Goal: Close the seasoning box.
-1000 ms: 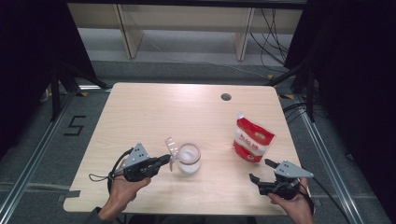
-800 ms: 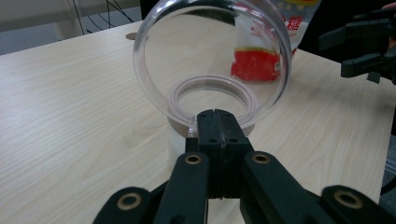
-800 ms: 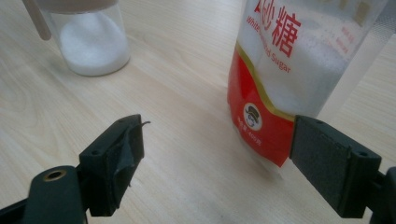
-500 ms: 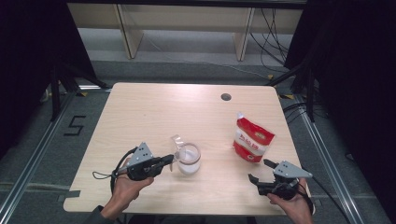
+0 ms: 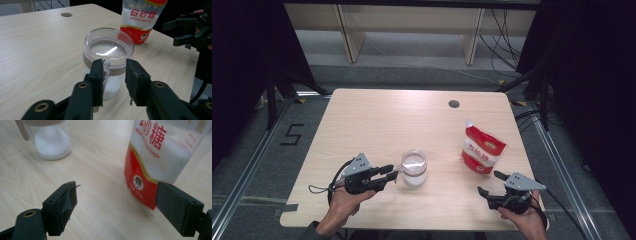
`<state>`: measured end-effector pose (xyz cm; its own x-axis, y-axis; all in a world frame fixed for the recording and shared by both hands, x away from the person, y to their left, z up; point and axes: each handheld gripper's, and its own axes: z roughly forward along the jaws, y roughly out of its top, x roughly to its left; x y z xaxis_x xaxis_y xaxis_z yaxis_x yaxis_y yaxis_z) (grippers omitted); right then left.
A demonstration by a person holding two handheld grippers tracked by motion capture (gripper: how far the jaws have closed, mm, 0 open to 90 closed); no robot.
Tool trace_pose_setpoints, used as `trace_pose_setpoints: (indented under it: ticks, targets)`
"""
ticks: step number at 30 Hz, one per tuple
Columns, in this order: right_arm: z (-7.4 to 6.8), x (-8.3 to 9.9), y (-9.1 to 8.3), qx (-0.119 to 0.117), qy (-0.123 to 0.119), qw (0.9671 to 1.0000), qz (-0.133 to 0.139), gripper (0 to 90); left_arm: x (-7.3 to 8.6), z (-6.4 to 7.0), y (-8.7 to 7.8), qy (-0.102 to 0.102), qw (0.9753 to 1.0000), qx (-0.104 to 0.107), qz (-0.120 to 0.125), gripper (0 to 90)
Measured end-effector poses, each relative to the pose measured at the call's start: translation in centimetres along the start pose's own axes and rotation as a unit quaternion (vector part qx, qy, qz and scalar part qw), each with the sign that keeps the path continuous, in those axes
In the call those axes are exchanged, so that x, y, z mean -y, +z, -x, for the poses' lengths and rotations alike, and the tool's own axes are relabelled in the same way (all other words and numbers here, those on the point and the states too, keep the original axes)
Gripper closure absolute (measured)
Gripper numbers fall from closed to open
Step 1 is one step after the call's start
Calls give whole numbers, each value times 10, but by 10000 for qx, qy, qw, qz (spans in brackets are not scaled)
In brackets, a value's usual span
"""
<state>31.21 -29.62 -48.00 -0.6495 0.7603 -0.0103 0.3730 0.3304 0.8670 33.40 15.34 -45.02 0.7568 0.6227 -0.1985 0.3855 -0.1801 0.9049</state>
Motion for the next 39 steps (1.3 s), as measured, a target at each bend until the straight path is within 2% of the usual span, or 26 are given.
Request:
trace_pose_setpoints:
  ticks: [1,2,5,6,7,8,10,11,12,13,14,16,18,19,22,24,27,29,30,33,34,39]
  targets:
    - [0,0,0,-29,-7,10000,-22,187,1,-1,-1,-54,10000,22,19,595]
    - [2,0,0,26,-153,9999,12,187,2,-2,-2,-102,9999,41,4,561]
    - [0,0,0,41,-51,10000,-14,188,4,-3,-6,-180,9998,73,39,461]
    - [0,0,0,33,-58,10000,-7,188,6,-2,-9,-211,9998,5,3,435]
    - [0,0,0,26,-37,10000,-4,188,6,-3,-10,-175,9998,57,6,412]
    - [0,0,0,26,-49,10000,11,188,7,-3,-12,-139,9999,20,-21,394]
    - [1,0,0,20,-125,9999,30,188,9,-2,-14,-195,9998,42,-35,366]
    - [-1,1,0,-14,23,10000,18,188,9,-2,-14,-195,9998,42,-35,356]
    - [0,1,0,-39,36,10000,-33,188,11,-2,-17,-176,9998,-39,-88,340]
    - [0,1,0,-8,14,10000,28,187,12,-3,-17,-63,9999,-15,-88,327]
    - [0,1,0,-9,12,10000,31,188,14,-2,-18,-94,9999,-19,-91,315]
    - [-1,1,0,-24,67,10000,-21,188,15,-2,-21,-12,9999,-28,-165,290]
    - [1,1,1,-42,-71,10000,22,188,18,-2,-23,30,9998,-69,-204,278]
    - [2,1,2,-27,-222,9997,74,188,19,-1,-23,10,9998,-80,-204,268]
    - [2,1,1,-19,-205,9998,70,188,21,-1,-24,59,9996,-130,-242,258]
    - [1,2,1,-63,-90,9999,-14,188,22,-1,-24,110,9994,-151,-281,247]
    - [2,2,1,-29,-148,9999,-11,188,24,0,-23,160,9991,-202,-325,238]
    - [1,2,1,-7,-96,10000,-22,188,26,0,-23,152,9990,-227,-344,235]
    - [2,2,1,21,-161,9999,13,188,27,1,-22,156,9990,-226,-346,234]
    - [0,1,2,-57,-93,9999,-24,188,31,1,-21,192,9988,-234,-395,232]
    - [-1,1,3,11,-129,9999,-9,188,33,1,-21,203,9984,-265,-456,231]
    - [-1,1,4,-15,-189,9998,-31,188,38,0,-19,161,9982,-319,-485,226]
